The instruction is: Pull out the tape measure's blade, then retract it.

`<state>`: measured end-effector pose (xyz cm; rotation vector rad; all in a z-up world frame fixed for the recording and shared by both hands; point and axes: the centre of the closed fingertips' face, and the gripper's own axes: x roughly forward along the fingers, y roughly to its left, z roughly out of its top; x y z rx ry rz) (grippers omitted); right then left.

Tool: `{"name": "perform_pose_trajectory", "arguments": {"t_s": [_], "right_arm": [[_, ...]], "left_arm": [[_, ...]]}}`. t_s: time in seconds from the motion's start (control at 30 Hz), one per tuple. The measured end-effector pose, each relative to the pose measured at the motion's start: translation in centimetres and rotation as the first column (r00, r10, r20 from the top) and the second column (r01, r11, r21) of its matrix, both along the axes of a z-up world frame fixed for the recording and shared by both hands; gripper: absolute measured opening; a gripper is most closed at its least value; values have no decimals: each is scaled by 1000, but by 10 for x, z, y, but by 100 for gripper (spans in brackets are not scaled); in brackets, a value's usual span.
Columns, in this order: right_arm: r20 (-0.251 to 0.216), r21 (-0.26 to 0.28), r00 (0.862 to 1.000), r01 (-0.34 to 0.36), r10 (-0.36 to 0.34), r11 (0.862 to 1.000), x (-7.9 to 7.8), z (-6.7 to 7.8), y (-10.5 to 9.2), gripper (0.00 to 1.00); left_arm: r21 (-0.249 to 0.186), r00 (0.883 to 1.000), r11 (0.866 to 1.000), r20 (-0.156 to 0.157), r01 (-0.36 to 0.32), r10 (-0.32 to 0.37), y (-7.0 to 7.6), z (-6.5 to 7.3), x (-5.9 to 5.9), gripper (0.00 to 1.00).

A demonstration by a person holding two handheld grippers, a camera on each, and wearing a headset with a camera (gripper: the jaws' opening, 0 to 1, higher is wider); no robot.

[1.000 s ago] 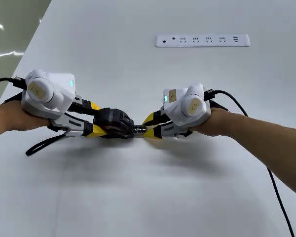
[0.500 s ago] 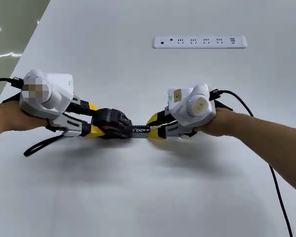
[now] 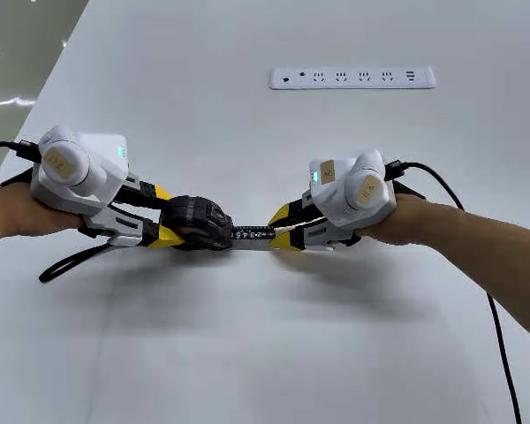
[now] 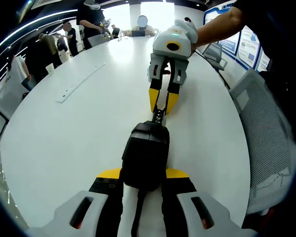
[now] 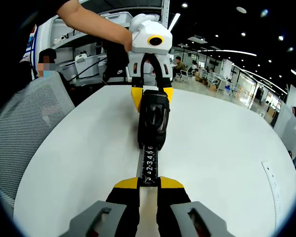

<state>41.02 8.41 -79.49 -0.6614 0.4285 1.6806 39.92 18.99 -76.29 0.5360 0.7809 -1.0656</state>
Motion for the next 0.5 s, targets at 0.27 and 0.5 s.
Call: {"name": "perform_pose_trajectory", "arguments": {"t_s": [0.27, 0.5], "right_arm": [[-1, -3, 1000, 9, -9, 1000, 1, 0, -11, 8], [-3, -6, 1000, 18, -18, 1000, 3, 2, -21, 8]], "left_arm": [[0, 1000, 1000, -2, -1, 1, 0, 0, 1, 24], [2, 1000, 1000, -2, -2, 2, 0, 0, 0, 24]]}}
